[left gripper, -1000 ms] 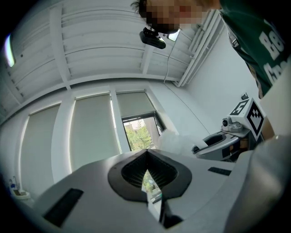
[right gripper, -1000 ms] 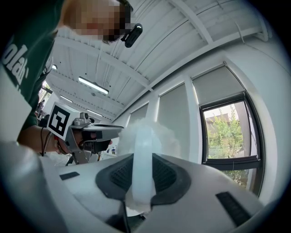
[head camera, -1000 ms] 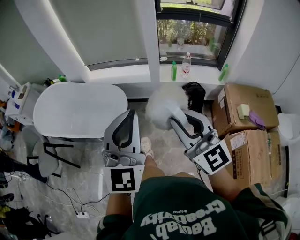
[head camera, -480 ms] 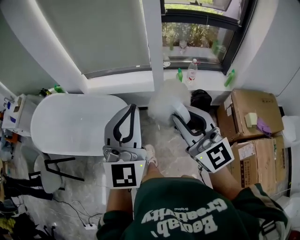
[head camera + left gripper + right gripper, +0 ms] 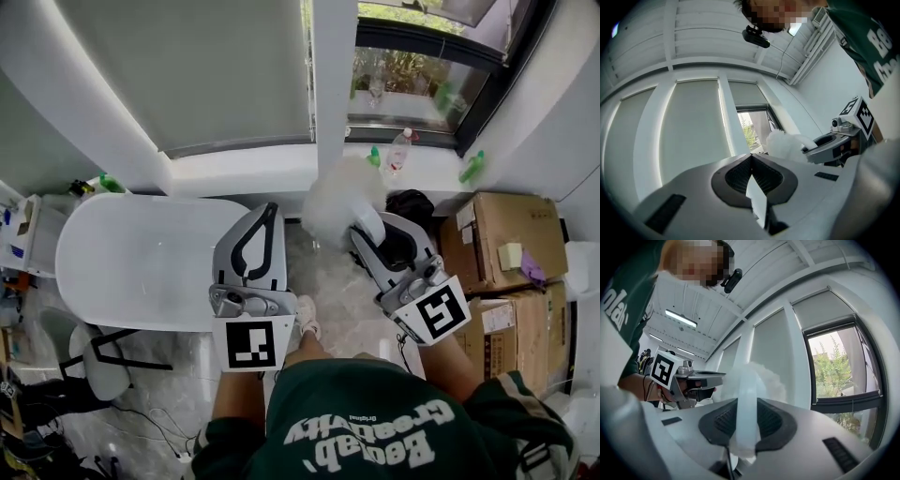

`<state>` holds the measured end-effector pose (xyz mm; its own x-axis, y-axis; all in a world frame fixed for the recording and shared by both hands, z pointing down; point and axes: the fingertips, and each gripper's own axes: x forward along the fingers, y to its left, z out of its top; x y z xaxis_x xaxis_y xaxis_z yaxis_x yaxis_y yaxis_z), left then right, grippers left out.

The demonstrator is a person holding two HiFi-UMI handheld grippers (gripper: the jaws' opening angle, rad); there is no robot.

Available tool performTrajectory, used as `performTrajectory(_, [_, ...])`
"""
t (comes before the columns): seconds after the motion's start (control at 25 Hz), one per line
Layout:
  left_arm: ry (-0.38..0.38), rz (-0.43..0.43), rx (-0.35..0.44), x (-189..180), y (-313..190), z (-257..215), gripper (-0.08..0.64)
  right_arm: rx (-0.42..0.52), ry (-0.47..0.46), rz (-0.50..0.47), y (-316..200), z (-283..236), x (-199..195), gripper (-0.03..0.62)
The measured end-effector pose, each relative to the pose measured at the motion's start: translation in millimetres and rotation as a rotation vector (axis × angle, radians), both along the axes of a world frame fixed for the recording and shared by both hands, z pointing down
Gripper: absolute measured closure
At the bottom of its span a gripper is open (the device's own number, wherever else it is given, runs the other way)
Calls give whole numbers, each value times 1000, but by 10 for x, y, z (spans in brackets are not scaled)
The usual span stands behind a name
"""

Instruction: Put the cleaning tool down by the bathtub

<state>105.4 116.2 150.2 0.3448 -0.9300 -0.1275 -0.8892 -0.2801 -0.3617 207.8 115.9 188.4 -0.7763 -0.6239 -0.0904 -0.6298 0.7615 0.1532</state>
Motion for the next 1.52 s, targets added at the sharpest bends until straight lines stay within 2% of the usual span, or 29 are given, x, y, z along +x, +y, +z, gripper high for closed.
performTrajectory(0.44, [8,2,-17,-621,-868,19,555,-33,12,11,-841,36,-582,499])
performTrajectory(0.72, [16,43,-29,-915,-1443,26,555,-57,31,72,-1408,43,-869,499])
performTrajectory(1.12, [42,21,-34,-1125,-1858,111,555,-62,54,63,-1778,141,-1074,499])
performTrajectory(1.52, [-9,-56,-46,-1101,-2168,196,555,-74,33,-18,-2139,211,-1060,499])
